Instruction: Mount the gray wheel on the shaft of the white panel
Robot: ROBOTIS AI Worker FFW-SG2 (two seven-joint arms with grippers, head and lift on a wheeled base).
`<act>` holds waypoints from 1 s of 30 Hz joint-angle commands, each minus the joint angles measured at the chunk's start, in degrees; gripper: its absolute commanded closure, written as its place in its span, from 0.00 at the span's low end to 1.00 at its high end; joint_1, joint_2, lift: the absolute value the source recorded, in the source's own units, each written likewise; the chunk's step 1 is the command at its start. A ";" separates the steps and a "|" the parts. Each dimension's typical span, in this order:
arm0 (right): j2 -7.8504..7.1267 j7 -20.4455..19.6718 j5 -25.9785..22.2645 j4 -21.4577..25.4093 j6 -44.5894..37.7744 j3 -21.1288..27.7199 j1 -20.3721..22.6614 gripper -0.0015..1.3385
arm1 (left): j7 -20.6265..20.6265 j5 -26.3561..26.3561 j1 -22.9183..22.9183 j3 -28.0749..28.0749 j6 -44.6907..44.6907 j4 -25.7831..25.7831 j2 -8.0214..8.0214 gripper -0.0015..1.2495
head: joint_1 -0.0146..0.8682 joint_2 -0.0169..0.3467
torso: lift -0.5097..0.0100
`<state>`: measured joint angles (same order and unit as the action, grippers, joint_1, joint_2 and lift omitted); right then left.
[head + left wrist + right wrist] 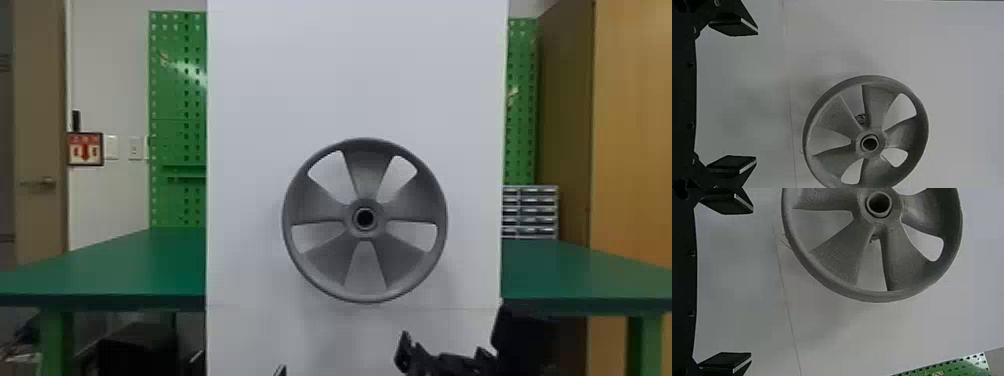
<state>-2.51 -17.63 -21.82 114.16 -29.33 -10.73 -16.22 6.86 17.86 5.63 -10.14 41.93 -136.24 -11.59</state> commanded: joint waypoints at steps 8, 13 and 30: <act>-1.00 7.35 8.29 -1.75 8.41 3.35 8.75 0.00 | 0.00 -0.02 0.08 0.03 0.00 0.01 0.51 0.10 | 0.05 0.13 | 0.04; -1.27 10.69 8.46 -5.44 12.72 4.58 12.71 0.00 | 0.00 -0.02 0.08 0.03 -0.09 -0.17 0.78 0.10 | 0.05 0.13 | 0.04; -1.71 15.52 10.31 -18.27 22.21 7.66 21.67 0.00 | 0.00 -0.73 -0.62 -0.23 -1.15 -0.78 0.87 0.10 | 0.05 0.13 | 0.04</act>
<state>-4.07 -3.08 -11.75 100.08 -10.79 -3.64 3.96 6.86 17.27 5.17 -10.37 40.98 -137.02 -10.72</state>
